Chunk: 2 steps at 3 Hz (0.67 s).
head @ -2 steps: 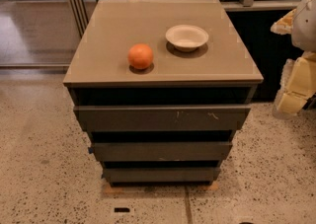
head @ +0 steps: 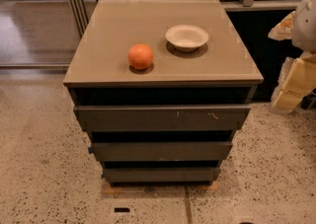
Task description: Open bottom drawer
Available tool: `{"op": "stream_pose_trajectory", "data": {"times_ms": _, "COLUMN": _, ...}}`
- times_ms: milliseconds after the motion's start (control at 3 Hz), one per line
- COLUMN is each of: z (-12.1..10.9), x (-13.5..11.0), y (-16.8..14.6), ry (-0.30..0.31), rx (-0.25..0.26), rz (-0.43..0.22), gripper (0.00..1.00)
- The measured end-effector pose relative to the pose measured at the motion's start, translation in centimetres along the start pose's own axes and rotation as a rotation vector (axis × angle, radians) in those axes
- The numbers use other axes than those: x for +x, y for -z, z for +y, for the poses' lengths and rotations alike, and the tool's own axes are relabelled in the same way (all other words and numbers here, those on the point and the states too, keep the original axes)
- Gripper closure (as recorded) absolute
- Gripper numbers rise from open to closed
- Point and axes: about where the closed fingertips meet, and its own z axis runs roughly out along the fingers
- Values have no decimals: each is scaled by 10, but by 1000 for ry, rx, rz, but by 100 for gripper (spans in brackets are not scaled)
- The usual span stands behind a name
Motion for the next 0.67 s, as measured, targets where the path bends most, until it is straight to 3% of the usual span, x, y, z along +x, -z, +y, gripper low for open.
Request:
{"op": "stream_pose_trajectory", "data": {"times_ms": 333, "z": 6, "x": 4, "y": -27, "ry": -17, "rx": -13, "rz": -20, "gripper": 39}}
{"op": "stream_pose_trajectory", "data": {"times_ms": 667, "z": 45, "x": 14, "y": -153, "ry": -84, "rx": -150, "rz": -132, "gripper": 70}}
